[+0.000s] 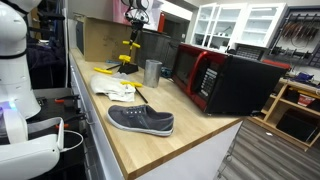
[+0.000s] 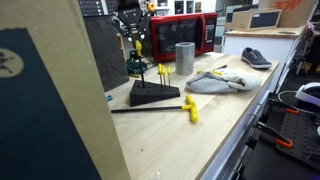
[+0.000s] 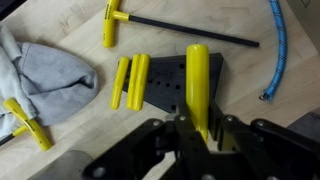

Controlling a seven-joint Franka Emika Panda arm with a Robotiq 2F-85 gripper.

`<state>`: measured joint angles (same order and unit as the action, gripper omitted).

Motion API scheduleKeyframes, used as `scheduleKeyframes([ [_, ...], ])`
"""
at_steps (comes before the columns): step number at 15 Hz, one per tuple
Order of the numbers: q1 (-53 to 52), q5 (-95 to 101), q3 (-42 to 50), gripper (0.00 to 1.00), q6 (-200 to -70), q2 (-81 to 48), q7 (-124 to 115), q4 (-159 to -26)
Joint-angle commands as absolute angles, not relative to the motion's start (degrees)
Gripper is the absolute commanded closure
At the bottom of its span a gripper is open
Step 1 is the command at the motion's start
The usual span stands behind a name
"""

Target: Remove the yellow object from the silver tin and put it on the black platform

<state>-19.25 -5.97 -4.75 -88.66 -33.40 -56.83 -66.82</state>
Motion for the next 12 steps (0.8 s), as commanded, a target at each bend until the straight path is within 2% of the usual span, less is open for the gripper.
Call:
scheduleKeyframes([
  [1,-19.25,-6.66,-4.91,0.94,-88.01,-33.54,-57.69,-66.74],
  [7,-20.64,-3.54,-4.59,0.94,-88.81,-33.21,-56.53,-67.78],
  [8,-20.97,-2.83,-4.55,0.53,-88.9,-33.03,-56.23,-68.02],
  [10,-21.37,-1.7,-4.55,0.46,-89.31,-32.57,-55.99,-68.74],
  [12,-21.49,-0.98,-4.57,0.31,-89.51,-32.24,-55.68,-69.19],
])
